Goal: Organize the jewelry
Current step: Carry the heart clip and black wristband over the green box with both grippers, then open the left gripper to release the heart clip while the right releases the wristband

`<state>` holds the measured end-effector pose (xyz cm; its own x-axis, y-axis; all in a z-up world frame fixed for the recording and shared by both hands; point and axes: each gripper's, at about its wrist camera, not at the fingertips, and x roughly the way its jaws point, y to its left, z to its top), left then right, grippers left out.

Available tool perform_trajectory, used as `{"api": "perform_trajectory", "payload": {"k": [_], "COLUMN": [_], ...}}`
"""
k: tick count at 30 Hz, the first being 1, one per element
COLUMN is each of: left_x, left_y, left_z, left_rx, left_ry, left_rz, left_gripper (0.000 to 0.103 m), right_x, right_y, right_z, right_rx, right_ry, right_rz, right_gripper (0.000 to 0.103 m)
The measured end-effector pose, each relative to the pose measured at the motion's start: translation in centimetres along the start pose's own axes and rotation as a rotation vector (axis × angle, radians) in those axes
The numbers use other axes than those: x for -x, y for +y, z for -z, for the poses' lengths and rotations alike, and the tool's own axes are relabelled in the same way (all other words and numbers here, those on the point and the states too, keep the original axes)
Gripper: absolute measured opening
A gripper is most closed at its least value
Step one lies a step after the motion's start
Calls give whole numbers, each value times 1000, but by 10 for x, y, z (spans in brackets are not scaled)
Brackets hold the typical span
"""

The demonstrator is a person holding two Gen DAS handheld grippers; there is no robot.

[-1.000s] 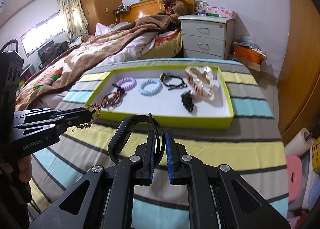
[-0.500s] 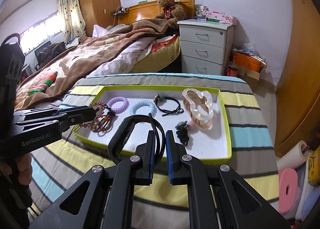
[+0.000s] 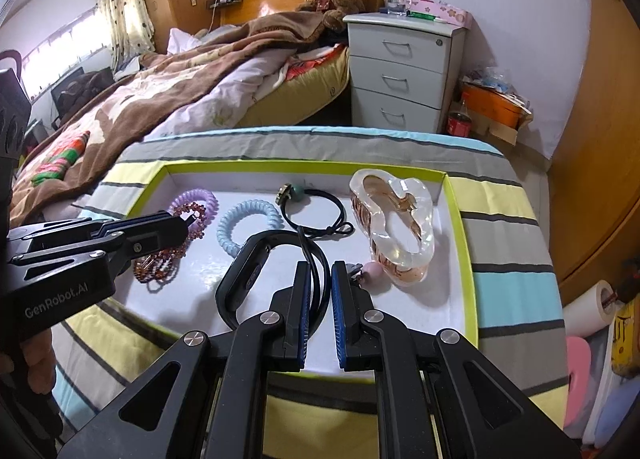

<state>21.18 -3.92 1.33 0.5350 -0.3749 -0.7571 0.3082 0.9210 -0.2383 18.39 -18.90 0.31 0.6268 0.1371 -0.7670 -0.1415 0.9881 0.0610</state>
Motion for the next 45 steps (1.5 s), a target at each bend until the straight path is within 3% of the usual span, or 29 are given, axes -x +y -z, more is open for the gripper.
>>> {"api": "perform_trajectory", "payload": {"k": [24, 45], "left_x": [-26, -27], "left_y": [6, 6], "left_z": [6, 7], "left_rx": [18, 25], "left_ry": [47, 61], "left_rz": [-11, -20], "left_gripper": [11, 13], "right_x": [-16, -18], "right_y": [16, 18], "right_z": [2, 3], "right_rx": [104, 115], "right_ry": [10, 9], "right_rz": [67, 73], "right_gripper": [11, 12]}}
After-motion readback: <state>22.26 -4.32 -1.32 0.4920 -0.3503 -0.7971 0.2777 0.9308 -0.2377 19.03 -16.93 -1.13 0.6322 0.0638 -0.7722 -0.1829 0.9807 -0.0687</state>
